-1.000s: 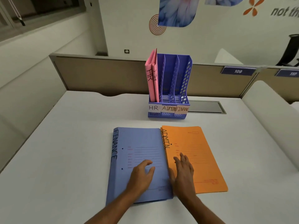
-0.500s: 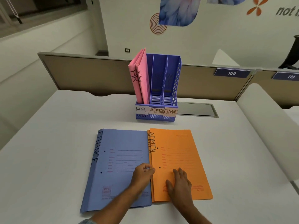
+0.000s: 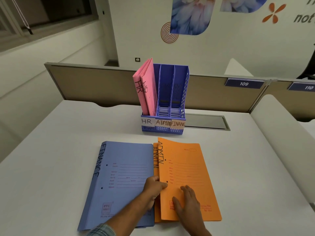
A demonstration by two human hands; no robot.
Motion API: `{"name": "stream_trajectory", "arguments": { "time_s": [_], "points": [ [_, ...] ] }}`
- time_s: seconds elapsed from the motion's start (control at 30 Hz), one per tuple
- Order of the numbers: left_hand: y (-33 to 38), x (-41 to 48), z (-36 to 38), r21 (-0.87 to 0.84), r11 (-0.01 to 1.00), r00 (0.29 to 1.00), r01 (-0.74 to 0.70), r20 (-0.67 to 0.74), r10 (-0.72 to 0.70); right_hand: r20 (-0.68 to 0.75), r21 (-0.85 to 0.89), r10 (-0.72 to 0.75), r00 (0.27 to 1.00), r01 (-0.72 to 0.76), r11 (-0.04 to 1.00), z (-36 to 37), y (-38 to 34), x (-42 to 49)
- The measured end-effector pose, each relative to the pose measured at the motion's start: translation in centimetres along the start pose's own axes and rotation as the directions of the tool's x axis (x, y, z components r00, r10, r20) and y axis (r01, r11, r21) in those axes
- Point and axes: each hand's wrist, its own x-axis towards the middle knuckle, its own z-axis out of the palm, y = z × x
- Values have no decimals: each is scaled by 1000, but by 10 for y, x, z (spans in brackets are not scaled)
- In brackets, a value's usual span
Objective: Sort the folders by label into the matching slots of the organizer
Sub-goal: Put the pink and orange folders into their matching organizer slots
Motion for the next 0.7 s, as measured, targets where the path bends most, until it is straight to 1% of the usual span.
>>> {"name": "stream_trajectory", "arguments": {
  "time_s": [0.07,0.13,0.27,0.33,0.4,0.5,0.7],
  "points": [
    [0,0,-1,-2,1000,1000,-1,6,1,-1,43,10,1000,-10,999,-3,1,2],
    [-1,1,-3,-38,999,1000,-8,21,9,-31,87,41,999,-38,995,-8,1,5],
    [0,-2,-14,-194,980,997,-45,56,57,-208,180,137,969,-100,979,-29,7,21],
    [2,-3,-23,-223,971,992,-87,71,105,-275,229,178,945,-115,967,-42,12,31],
    [8,-5,-33,-237,963,983,-132,92,157,-277,299,227,934,-140,944,-53,13,42],
    [20,-8,-44,-259,945,965,-200,116,236,-244,402,277,929,-163,901,-63,6,57],
    [55,-12,-54,-246,915,923,-321,136,360,-166,622,350,922,-177,762,-80,-15,94]
  ]
}}
